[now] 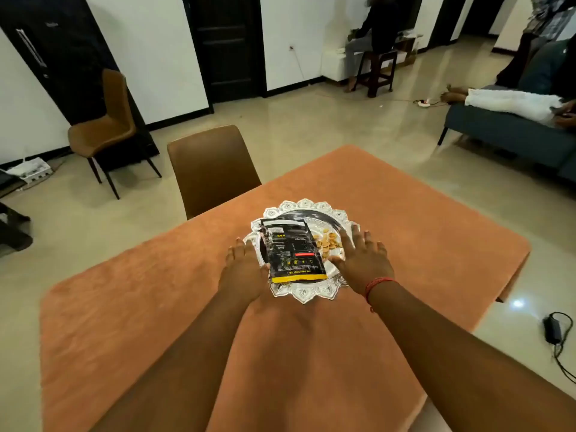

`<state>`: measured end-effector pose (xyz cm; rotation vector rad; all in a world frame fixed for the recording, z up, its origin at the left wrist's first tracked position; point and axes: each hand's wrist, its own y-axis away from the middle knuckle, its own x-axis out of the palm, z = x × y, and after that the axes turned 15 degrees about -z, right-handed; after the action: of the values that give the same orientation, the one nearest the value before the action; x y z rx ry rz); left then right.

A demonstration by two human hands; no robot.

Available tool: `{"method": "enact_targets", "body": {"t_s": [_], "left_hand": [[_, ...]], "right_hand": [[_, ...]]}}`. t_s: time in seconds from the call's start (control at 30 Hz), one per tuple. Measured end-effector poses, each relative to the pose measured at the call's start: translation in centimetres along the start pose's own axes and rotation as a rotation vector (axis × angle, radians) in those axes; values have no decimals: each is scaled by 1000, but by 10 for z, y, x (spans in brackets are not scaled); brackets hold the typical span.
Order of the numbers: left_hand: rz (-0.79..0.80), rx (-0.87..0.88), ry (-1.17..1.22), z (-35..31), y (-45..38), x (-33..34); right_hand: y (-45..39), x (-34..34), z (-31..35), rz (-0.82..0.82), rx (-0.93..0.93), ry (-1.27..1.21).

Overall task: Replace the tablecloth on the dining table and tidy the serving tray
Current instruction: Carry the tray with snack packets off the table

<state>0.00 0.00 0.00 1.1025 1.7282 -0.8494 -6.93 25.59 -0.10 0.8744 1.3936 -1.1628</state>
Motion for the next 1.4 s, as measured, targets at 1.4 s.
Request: {"method": "enact_targets", "body": {"t_s": [1.4], "left_hand": [[-963,-967,378,339,335,-259]], "right_hand": [[165,-94,471,134,-388,-864]]}}
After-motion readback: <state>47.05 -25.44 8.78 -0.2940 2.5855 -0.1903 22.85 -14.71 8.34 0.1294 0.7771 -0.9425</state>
